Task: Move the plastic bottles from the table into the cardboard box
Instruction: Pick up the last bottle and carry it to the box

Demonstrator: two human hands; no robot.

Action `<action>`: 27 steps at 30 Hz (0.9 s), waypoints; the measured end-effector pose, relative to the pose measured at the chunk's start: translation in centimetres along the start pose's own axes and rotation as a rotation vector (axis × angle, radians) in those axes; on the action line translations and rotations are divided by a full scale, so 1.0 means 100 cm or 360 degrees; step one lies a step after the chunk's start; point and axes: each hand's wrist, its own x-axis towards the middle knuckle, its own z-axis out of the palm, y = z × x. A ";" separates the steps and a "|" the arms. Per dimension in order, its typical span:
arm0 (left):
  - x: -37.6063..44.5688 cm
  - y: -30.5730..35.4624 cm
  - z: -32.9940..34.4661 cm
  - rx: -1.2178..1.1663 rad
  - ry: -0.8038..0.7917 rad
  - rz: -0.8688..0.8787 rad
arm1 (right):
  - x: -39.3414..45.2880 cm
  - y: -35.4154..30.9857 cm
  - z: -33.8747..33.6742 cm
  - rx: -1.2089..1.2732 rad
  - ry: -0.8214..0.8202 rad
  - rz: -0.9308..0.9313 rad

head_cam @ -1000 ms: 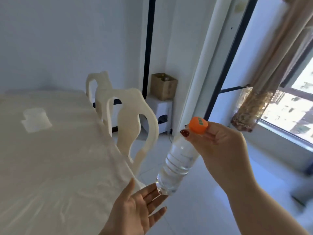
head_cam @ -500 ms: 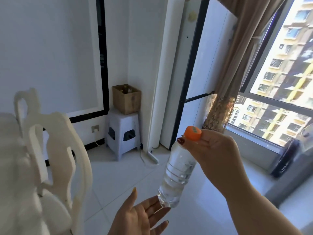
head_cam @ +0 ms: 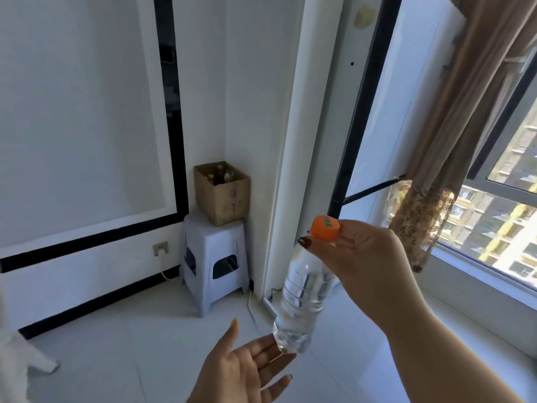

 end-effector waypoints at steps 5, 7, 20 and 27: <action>0.084 0.067 0.005 -0.0130 0.0106 0.0185 | 0.109 0.055 0.031 0.0122 -0.0144 -0.0032; 0.119 0.099 0.012 -0.0176 0.0112 0.0270 | 0.161 0.074 0.043 0.0188 -0.0238 -0.0070; 0.294 0.323 0.024 -0.0150 0.0223 0.0671 | 0.452 0.143 0.158 0.0297 -0.0415 -0.0207; 0.373 0.482 -0.004 -0.0079 0.0142 0.0613 | 0.589 0.166 0.251 0.0273 -0.0336 -0.0233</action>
